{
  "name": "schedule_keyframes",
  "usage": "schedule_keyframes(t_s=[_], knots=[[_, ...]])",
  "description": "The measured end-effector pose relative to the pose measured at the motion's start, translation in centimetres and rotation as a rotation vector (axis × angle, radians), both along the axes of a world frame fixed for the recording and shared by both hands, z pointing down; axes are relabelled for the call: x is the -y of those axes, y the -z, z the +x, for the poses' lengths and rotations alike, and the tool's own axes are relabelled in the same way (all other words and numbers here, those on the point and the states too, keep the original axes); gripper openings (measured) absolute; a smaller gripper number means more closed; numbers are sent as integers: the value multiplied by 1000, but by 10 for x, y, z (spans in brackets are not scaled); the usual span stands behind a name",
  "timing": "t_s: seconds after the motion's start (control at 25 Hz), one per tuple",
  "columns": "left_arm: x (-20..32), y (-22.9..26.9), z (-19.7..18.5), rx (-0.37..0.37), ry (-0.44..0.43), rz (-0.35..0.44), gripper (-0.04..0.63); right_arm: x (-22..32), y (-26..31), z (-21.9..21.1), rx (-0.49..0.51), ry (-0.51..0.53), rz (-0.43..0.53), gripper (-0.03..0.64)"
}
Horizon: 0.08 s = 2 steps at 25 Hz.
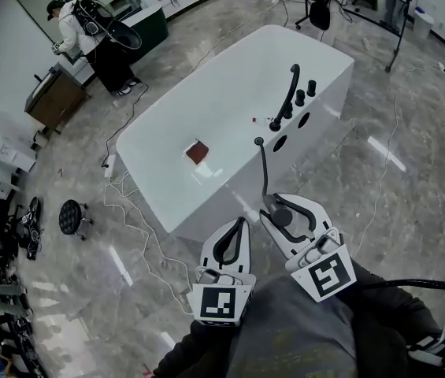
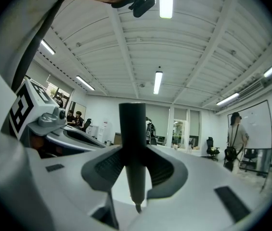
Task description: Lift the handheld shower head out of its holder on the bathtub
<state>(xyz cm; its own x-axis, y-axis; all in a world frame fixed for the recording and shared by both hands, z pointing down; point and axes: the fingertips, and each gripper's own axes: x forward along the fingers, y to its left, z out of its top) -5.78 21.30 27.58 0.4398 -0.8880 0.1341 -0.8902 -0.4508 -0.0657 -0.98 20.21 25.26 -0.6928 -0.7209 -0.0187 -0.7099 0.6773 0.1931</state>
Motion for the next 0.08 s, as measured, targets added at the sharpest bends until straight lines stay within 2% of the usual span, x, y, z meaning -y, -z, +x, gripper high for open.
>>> schedule_keyframes(t_s=[0.08], knots=[[1,8,-2,-2,-1,7,3,2,3,-3,-3,4,-1,141]])
